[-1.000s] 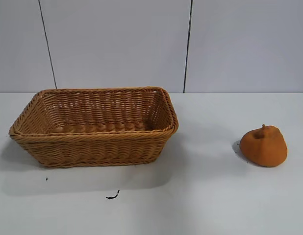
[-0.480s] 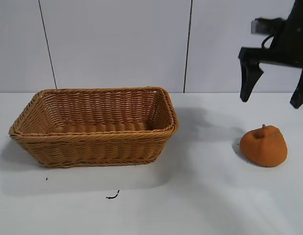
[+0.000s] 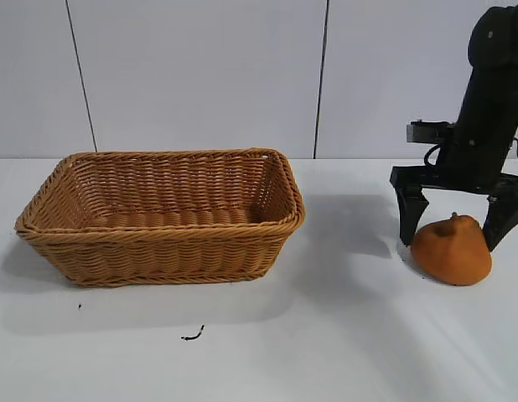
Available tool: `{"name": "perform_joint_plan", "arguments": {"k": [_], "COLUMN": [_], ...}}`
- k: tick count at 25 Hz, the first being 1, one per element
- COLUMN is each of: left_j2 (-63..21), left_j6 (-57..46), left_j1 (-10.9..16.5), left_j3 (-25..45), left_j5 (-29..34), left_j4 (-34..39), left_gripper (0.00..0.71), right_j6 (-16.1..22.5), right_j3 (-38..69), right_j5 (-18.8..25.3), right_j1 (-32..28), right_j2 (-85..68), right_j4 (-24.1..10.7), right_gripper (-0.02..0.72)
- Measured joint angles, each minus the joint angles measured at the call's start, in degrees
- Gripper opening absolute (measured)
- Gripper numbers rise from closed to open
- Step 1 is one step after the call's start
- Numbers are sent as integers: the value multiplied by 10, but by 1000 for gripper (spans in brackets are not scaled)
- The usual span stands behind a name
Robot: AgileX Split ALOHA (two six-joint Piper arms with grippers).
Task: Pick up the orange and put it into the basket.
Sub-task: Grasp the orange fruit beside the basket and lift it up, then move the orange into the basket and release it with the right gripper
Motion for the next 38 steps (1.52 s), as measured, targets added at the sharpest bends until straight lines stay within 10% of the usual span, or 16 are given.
{"name": "perform_joint_plan", "arguments": {"k": [7,25,38], "left_j2": [0,0,0], "left_j6": [0,0,0], "left_j1": [0,0,0], "left_j3": [0,0,0], "left_j5": [0,0,0], "left_j4": [0,0,0], "left_gripper": [666,666,666], "right_j6": [-4,-6,-3], "right_j3": [-2,-16,-117], "right_j5": [19,34,1], "right_j1": [0,5,126], "right_j2": [-10,-162,-146], "right_j4": [-5,10,-11], "right_gripper": [55,55,55]}}
